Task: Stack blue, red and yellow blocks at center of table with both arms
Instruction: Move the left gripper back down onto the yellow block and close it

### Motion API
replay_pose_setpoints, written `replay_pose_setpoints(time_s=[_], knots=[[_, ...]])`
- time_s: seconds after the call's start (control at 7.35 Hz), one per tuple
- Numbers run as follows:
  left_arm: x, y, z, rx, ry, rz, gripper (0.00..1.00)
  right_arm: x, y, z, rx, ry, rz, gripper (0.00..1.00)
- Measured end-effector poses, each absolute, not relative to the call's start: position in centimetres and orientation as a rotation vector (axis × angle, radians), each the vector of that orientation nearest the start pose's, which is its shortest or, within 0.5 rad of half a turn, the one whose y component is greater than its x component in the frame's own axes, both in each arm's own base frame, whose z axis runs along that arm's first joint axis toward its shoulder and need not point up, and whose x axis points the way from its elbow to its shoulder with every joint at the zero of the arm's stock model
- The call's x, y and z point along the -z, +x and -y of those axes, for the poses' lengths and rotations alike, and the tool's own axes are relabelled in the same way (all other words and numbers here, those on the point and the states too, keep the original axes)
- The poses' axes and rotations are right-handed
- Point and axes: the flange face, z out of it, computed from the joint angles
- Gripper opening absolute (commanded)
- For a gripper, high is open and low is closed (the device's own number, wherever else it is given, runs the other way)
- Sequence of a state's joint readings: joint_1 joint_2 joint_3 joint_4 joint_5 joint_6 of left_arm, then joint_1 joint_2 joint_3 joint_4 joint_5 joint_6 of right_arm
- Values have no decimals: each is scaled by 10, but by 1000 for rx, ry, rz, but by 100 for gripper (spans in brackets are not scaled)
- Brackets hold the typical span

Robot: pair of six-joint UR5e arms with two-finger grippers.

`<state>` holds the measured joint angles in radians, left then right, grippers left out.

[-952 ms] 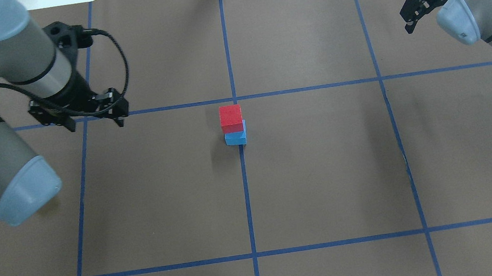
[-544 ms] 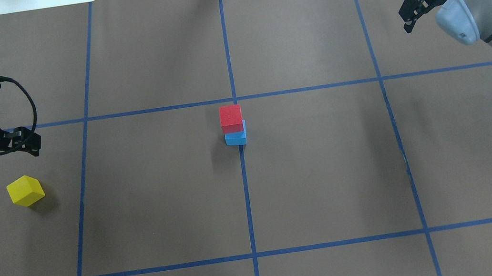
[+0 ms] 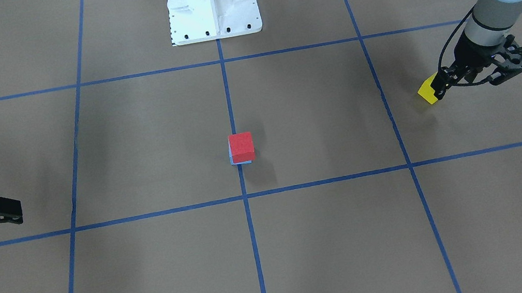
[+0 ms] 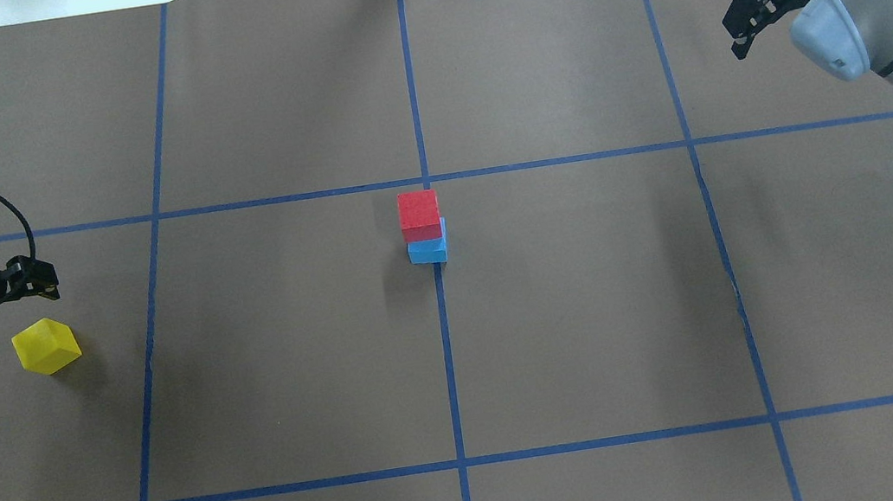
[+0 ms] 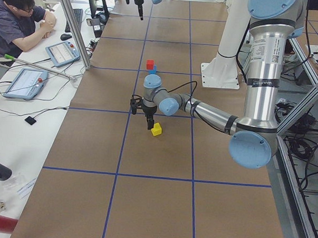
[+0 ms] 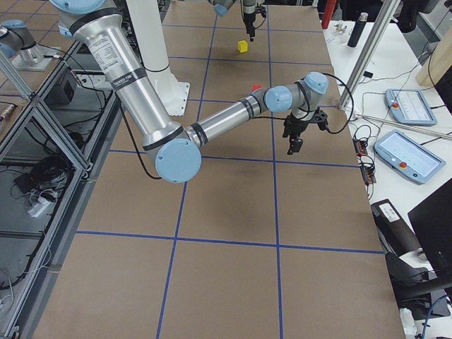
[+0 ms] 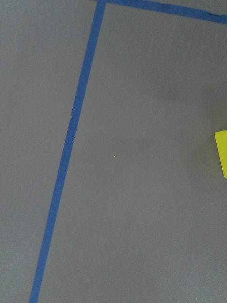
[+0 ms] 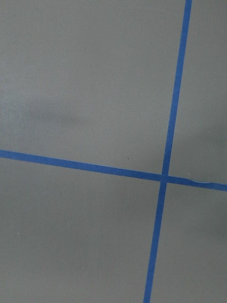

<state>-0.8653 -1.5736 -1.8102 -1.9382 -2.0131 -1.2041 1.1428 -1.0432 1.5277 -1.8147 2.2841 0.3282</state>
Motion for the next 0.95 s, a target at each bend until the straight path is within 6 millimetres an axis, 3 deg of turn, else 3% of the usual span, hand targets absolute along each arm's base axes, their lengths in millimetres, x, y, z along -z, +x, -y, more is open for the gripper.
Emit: replay_pose_setpoints(time_s=[0.41,0.95], knots=[[-516,297,434,326,-14,-713,100,-397,-215,644,178,-45,745,100],[-528,293,424,282,-15,-698,100,-397,-212,645,171,-45,745,100]])
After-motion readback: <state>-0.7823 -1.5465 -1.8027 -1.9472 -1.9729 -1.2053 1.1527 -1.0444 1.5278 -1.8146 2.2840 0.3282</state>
